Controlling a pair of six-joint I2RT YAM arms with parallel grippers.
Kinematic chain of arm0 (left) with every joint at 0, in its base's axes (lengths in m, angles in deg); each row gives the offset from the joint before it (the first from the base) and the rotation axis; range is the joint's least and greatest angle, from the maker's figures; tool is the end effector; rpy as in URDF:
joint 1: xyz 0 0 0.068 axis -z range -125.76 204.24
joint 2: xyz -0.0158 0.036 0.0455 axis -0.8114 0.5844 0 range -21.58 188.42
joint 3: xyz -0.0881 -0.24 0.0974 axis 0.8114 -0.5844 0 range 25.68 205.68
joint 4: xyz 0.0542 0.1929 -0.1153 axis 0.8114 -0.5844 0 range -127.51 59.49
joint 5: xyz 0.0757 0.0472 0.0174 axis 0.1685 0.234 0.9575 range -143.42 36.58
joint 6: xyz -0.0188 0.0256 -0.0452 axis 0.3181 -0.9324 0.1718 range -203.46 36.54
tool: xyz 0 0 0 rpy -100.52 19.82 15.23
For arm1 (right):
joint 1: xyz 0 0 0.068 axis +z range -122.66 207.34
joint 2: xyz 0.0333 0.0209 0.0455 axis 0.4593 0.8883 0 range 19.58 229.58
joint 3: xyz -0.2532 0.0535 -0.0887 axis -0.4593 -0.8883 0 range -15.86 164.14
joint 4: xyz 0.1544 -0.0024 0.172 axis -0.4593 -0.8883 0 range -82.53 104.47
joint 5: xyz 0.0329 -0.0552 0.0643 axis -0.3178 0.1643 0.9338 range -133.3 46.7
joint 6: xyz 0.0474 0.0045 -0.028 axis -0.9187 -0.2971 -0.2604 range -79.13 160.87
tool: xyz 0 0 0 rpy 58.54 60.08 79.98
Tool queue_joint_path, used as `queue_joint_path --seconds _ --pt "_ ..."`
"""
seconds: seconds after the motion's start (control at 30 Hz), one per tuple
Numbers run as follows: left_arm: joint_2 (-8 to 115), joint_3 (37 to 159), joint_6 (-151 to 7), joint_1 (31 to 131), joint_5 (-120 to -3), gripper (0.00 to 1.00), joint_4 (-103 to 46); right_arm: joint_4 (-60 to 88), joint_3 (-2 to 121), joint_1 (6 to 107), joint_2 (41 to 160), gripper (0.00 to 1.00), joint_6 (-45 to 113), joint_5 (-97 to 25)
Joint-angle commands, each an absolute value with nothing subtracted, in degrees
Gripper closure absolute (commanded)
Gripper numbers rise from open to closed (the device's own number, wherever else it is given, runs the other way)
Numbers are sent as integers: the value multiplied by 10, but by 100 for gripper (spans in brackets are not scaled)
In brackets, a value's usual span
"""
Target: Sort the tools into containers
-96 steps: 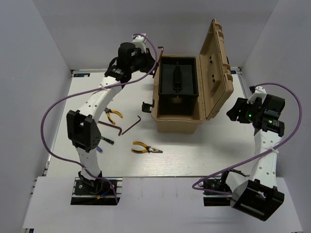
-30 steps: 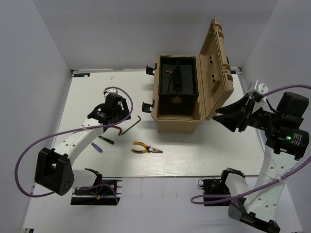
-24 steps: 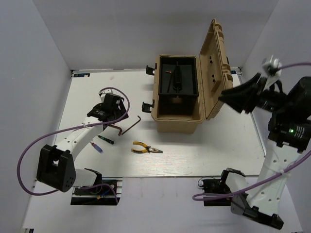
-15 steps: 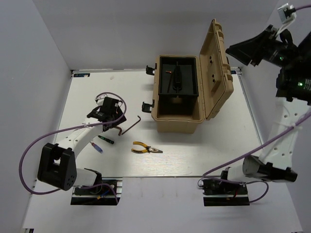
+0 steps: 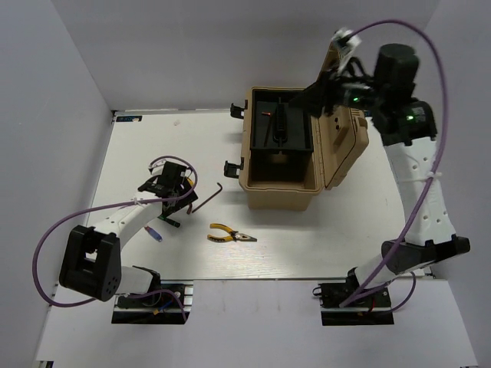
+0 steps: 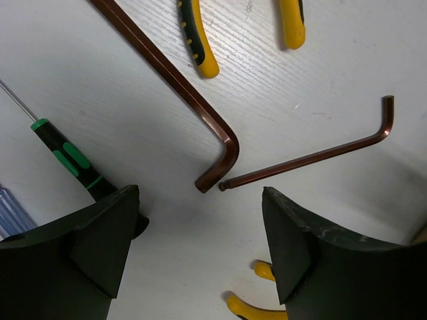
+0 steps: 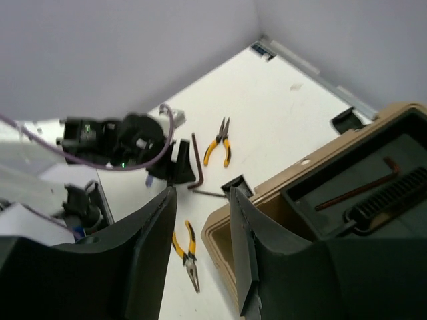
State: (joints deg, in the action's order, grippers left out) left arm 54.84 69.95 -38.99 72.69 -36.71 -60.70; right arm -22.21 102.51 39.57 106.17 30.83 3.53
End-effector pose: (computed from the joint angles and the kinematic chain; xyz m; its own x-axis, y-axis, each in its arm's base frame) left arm 0.2127 -0.0596 0.2112 -0.7233 -0.4660 -0.5096 -0.4626 0.8749 -0.1435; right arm 0.2410 0.0802 0.5322 -0.2314 0.0719 -0.9702 -0.8274 0.5101 0.2351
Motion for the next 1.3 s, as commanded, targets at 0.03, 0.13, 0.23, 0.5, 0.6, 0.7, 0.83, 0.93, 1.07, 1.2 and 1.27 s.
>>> queue_joint_path --seconds 0.03,0.13,0.23,0.5,0.6,0.7,0.83,0.93,1.07,1.2,1.27 --pt "550 699 -378 723 -374 16 -589 -301 990 503 1052 56 453 -99" --pt "550 699 -372 723 -374 16 -589 -305 954 568 1061 59 468 -161" --pt "550 699 -367 723 -369 16 -589 -308 931 636 1067 61 476 -243" --pt "580 702 -354 723 -341 26 -581 -313 874 759 1087 38 540 -450" --pt "617 729 -354 723 -324 31 -576 -307 837 773 1090 38 539 -452" --pt "650 751 -354 718 -319 33 -570 -301 807 784 1086 38 542 -455" --pt "676 769 -348 713 -319 33 -559 -287 773 790 1064 38 546 -459" --pt "695 781 -342 713 -319 33 -559 -282 751 789 1048 38 545 -459" --pt "713 782 -330 708 -313 34 -579 -275 731 788 1033 38 541 -445" --pt "718 776 -325 708 -307 35 -585 -267 719 788 1022 38 539 -441" --pt "725 776 -314 708 -301 37 -594 -267 714 788 1021 38 539 -439"
